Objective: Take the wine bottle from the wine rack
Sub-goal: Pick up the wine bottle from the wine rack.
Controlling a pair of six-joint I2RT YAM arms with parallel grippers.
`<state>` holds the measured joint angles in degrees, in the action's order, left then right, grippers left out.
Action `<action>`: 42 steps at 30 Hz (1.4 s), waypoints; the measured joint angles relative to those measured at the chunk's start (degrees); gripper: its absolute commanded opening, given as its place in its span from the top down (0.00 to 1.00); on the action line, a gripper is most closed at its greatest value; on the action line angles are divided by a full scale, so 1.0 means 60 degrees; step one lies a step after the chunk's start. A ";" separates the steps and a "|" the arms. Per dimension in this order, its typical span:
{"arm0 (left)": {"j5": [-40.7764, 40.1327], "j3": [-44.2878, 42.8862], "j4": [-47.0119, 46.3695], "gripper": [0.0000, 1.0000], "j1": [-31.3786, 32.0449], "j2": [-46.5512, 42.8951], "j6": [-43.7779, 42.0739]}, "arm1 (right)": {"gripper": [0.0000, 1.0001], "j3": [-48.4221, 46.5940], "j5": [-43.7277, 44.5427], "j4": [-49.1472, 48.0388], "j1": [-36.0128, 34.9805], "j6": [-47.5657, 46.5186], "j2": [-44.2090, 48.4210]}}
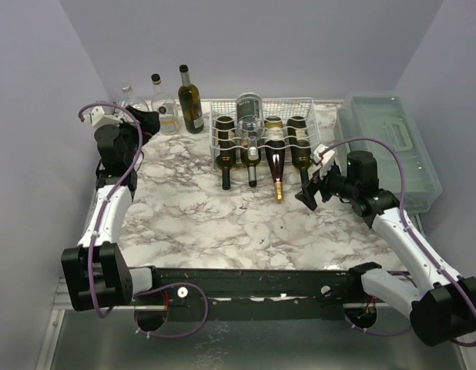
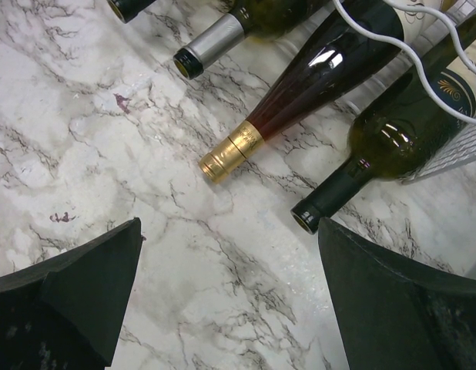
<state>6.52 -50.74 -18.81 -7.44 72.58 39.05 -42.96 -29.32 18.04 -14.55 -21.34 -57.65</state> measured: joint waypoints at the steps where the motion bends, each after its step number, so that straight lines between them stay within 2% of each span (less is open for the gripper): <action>1: 0.0095 -0.0004 0.0186 0.01 0.0000 -0.0113 0.0142 | 0.01 0.0004 0.0000 0.0000 0.0000 -0.0022 0.0000; 8: 0.0477 -0.0171 0.3136 0.01 0.0076 -0.1311 0.0699 | 0.01 0.0040 0.0022 -0.0029 0.0055 -0.0095 0.0055; 9: 0.0477 -0.0091 0.4335 0.01 0.0255 -0.2240 0.0663 | 0.01 0.0084 0.0015 -0.0055 0.0142 -0.0135 0.0058; 12: 0.0379 -0.0044 0.4532 0.01 0.0448 -0.2594 0.0554 | 0.01 0.0084 -0.0076 -0.0047 0.0244 -0.0193 0.0055; 17: -0.0492 0.0113 0.5337 0.01 0.2215 -0.3483 0.0098 | 0.01 0.0087 -0.0248 -0.0044 0.0637 -0.0255 0.0055; 21: -0.1428 0.0080 0.5697 0.01 0.3614 -0.3610 -0.0106 | 0.01 0.0087 -0.0339 -0.0044 0.0823 -0.0288 0.0055; 27: -0.3136 -0.0350 0.6087 0.01 0.5672 -0.3271 -0.0248 | 0.01 0.0087 -0.0415 -0.0040 0.0885 -0.0342 0.0058; 32: -0.4612 -0.1322 0.6422 0.01 0.7195 -0.2208 -0.0317 | 0.01 0.0087 -0.0459 -0.0036 0.0903 -0.0382 0.0058; 38: -0.6003 -0.2517 0.6987 0.01 0.8404 -0.0747 -0.0342 | 0.01 0.0087 -0.0481 -0.0033 0.0936 -0.0382 0.0102; 42: -0.6492 -0.3300 0.7227 0.01 0.8786 0.0182 -0.0357 | 0.01 0.0087 -0.0521 -0.0033 0.0940 -0.0382 0.0175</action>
<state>-32.42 -70.54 24.56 45.28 73.67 36.91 -42.44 -32.45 17.85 -8.91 -23.64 -56.60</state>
